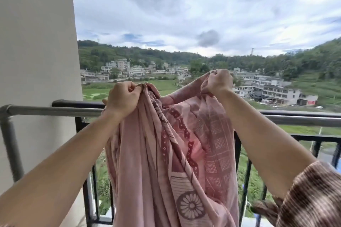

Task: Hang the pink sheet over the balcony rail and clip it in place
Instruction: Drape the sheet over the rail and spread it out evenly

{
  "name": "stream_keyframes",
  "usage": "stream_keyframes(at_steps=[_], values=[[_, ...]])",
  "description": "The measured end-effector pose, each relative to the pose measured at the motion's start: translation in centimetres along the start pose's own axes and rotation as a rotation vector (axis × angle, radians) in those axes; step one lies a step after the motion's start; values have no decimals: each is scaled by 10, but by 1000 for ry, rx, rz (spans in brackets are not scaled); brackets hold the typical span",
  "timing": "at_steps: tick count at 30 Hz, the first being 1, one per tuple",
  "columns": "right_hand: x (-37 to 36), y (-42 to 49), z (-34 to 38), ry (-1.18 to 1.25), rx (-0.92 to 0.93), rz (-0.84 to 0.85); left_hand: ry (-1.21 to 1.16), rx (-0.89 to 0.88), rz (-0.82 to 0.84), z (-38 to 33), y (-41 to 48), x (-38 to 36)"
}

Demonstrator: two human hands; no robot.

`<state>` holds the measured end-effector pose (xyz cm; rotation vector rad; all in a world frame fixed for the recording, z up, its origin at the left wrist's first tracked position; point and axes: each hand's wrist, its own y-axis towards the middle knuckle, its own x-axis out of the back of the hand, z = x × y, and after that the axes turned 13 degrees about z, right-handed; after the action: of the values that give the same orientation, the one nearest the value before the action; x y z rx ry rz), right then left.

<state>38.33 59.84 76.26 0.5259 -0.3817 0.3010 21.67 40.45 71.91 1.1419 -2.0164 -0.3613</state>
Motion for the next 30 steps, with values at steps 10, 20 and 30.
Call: stream_keyframes(at_steps=[10, 20, 30], values=[[46, -37, -36, -503, -23, 359, 156, -134, 33, -15, -44, -19], [11, -114, -79, -462, 413, -120, 295, -170, 153, 24, -90, -46], [31, -141, -100, -440, 183, -202, 203, -54, -47, 68, -120, -4]])
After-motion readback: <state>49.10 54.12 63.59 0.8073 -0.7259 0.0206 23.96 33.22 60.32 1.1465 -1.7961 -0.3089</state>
